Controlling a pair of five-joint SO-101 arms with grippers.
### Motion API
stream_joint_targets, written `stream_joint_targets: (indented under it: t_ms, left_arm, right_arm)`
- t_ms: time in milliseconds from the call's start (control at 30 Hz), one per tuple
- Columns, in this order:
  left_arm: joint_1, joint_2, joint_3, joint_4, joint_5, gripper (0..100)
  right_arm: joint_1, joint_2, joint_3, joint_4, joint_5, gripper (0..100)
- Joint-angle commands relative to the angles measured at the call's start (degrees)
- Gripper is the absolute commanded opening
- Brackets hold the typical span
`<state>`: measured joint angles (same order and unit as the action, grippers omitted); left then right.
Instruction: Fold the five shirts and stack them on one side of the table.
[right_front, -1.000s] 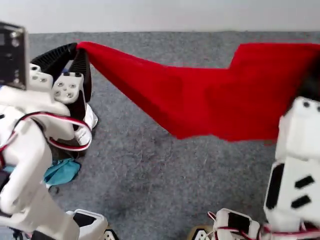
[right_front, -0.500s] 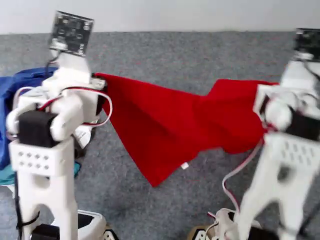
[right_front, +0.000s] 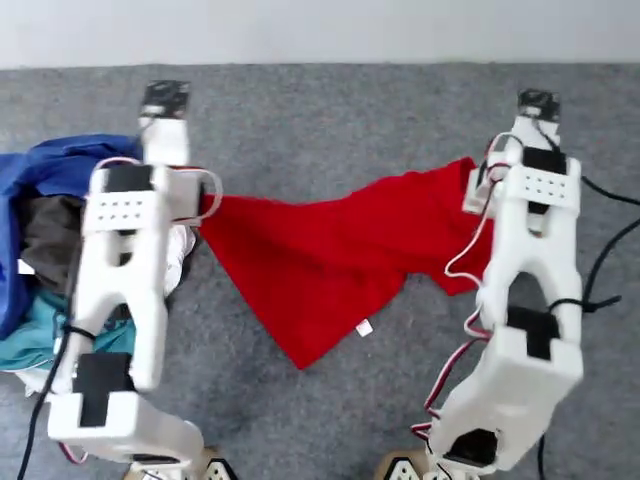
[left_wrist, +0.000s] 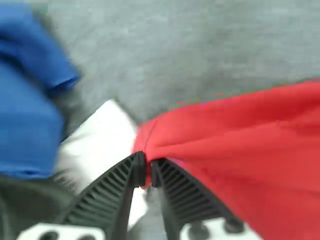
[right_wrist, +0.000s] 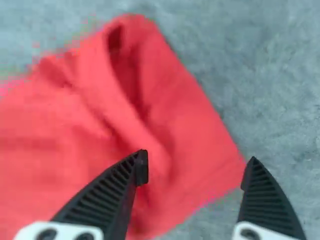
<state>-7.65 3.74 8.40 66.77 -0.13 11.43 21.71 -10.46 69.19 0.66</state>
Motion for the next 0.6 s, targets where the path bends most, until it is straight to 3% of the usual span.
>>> stream_joint_targets:
  t_ms: [0, 167, 267, 333, 400, 567]
  left_arm:
    - [-3.34, 1.41, -2.95, -0.97, 0.53, 1]
    - [-3.34, 3.69, -2.86, -0.97, 0.53, 1]
    - [-3.69, 4.04, -2.77, -0.62, 0.53, 1]
    - [-3.69, 3.69, -2.59, -0.35, 0.62, 1]
    - [-3.60, 3.16, -2.68, 0.44, 0.62, 1]
    - [-3.60, 1.67, -2.86, 2.46, 0.62, 1]
  right_arm:
    - [-0.40, 3.12, -3.96, 2.42, 8.88, 29.0]
    - [-2.51, 12.18, -4.04, -0.57, 13.01, 28.1]
    - [-1.80, 15.69, -4.40, 0.57, 16.79, 16.4]
    - [-1.63, 15.87, -6.42, 5.93, 20.75, 0.7]
    - [-1.54, 15.34, -6.95, 12.79, 25.23, 3.9]
    - [0.75, 12.88, -8.09, 31.87, 36.57, 0.6]
